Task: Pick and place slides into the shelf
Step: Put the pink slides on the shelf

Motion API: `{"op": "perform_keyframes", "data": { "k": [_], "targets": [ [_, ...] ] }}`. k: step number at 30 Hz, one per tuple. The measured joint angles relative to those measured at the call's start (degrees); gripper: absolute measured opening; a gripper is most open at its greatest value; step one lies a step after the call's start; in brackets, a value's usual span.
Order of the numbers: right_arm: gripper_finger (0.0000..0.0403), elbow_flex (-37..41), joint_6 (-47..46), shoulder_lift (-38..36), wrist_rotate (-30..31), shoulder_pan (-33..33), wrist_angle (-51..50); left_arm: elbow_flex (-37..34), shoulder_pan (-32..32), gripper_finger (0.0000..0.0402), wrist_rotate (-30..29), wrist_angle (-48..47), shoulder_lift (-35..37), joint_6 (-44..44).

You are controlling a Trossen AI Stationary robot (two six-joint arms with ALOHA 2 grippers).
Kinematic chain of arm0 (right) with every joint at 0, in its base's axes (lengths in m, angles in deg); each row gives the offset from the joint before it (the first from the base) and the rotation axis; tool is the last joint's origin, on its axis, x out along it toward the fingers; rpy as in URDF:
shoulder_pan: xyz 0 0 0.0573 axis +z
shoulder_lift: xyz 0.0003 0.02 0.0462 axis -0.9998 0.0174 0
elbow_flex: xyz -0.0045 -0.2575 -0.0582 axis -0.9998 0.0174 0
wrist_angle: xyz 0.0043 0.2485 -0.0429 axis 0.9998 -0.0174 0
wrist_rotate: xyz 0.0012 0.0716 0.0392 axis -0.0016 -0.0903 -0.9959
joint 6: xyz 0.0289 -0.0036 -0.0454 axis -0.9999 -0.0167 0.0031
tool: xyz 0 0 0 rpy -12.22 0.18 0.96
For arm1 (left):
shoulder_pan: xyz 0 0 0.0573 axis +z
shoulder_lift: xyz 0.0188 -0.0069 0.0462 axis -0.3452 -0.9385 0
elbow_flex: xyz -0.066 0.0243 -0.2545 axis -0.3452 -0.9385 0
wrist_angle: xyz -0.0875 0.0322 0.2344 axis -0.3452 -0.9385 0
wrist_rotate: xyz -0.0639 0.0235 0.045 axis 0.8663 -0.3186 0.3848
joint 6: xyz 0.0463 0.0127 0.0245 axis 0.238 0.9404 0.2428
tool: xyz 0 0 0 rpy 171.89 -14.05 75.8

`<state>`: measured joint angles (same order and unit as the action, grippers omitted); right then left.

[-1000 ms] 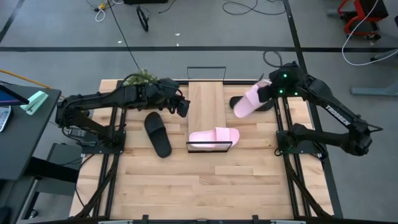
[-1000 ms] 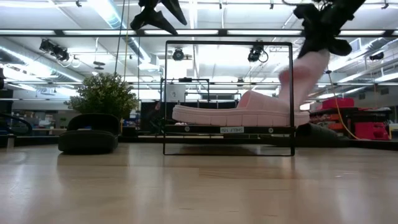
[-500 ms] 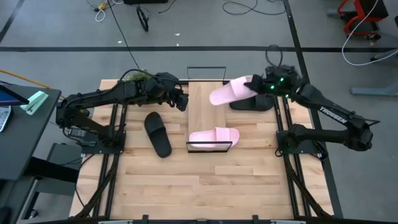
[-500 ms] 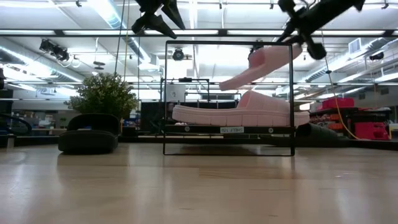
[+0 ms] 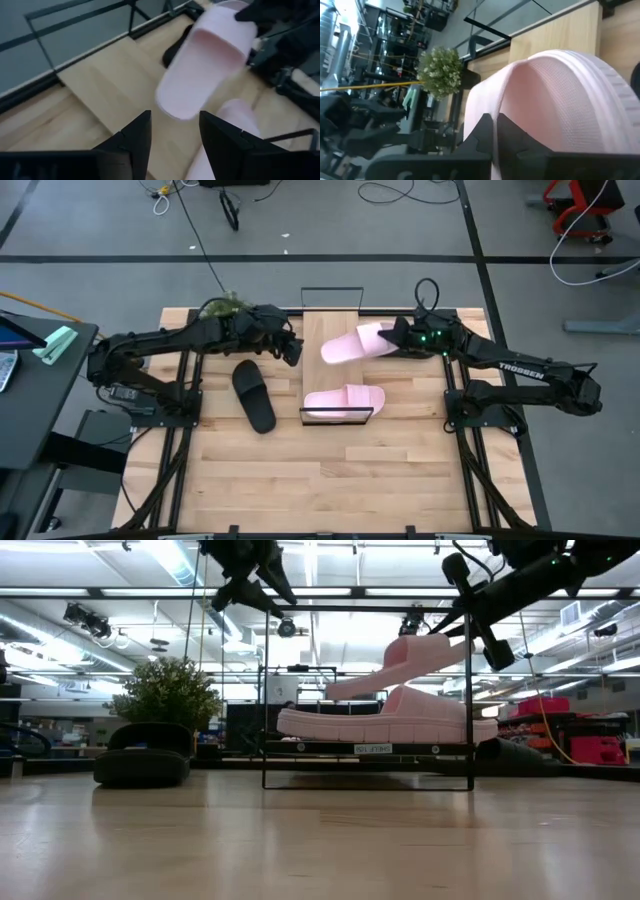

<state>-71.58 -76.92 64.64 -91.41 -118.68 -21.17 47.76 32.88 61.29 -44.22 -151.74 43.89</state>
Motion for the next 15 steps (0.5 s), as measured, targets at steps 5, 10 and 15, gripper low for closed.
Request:
{"op": "perform_keyframes", "data": {
  "k": [5,10,15],
  "targets": [
    [0.0007,0.00,-0.64,0.12,-0.05,-0.02,0.21,-11.30,0.00,0.0154,6.12,14.78,3.74,0.02],
    [0.0007,-0.02,-2.15,1.40,-1.20,0.09,0.28,-22.06,-0.02,0.0134,10.78,30.87,7.81,0.44],
    [0.0007,-0.02,-4.36,4.16,-1.32,0.28,1.89,-26.29,0.00,0.0118,13.34,36.17,9.85,0.06]
  ]
}}
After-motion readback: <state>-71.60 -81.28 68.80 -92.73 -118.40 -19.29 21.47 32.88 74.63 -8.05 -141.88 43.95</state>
